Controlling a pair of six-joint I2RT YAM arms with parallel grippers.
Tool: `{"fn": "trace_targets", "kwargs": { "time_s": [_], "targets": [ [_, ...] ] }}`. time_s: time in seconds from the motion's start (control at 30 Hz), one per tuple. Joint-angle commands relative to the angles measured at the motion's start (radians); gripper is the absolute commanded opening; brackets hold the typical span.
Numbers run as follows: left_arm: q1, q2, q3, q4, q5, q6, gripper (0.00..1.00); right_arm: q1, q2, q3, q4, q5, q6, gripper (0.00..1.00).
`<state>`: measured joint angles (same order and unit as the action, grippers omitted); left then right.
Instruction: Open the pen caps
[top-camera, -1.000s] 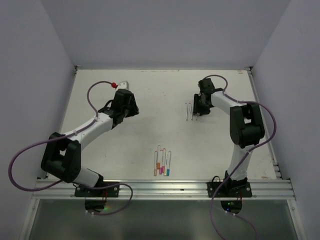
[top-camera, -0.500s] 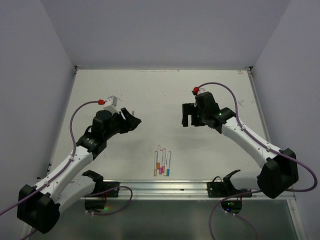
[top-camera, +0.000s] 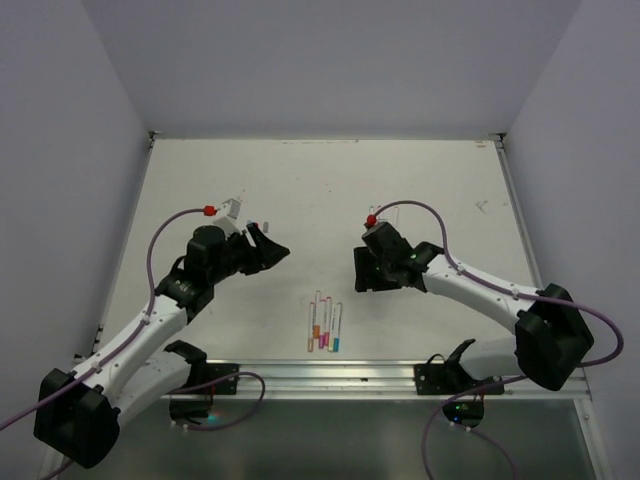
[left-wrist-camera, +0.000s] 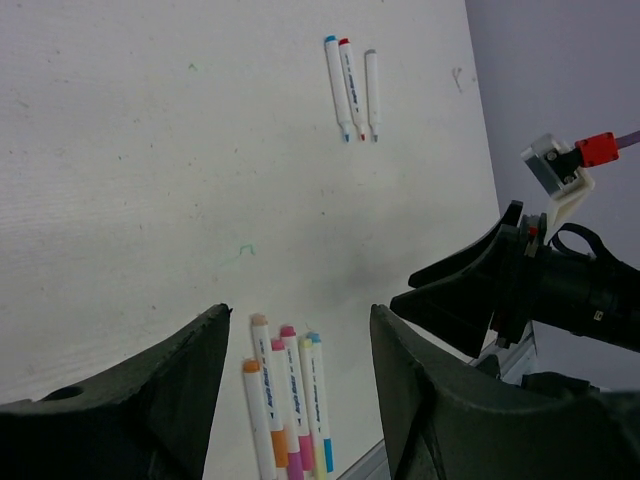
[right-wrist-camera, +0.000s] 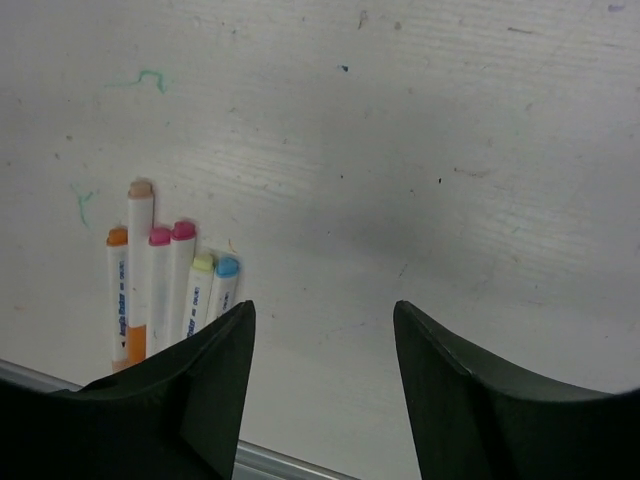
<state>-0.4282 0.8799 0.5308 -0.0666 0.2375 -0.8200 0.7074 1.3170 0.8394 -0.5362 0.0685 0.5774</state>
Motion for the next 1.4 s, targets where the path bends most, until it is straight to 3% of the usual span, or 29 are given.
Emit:
{"fn": "trace_targets", "kwargs": {
  "time_s": [0.0, 0.23, 0.4, 0.87, 1.37],
  "targets": [
    [-0.006, 0.037, 0.034, 0.047, 0.072, 0.008, 0.61, 0.076, 0.040, 0.033, 0.021, 0.074, 0.102, 0.59],
    [-0.006, 0.094, 0.017, 0.128, 0.138, 0.035, 0.62, 0.257, 0.099, 0.047, -0.010, 0.217, 0.282, 0.52],
    [-0.006, 0.126, 0.017, 0.215, 0.189, 0.015, 0.62, 0.323, 0.114, 0.047, -0.039, 0.277, 0.352, 0.40],
    [-0.006, 0.163, 0.018, 0.257, 0.223, 0.047, 0.62, 0.395, 0.186, 0.007, 0.087, 0.243, 0.410, 0.39],
    [-0.004, 0.160, -0.012, 0.255, 0.223, 0.059, 0.62, 0.455, 0.211, -0.014, 0.065, 0.321, 0.447, 0.38]
  ]
}}
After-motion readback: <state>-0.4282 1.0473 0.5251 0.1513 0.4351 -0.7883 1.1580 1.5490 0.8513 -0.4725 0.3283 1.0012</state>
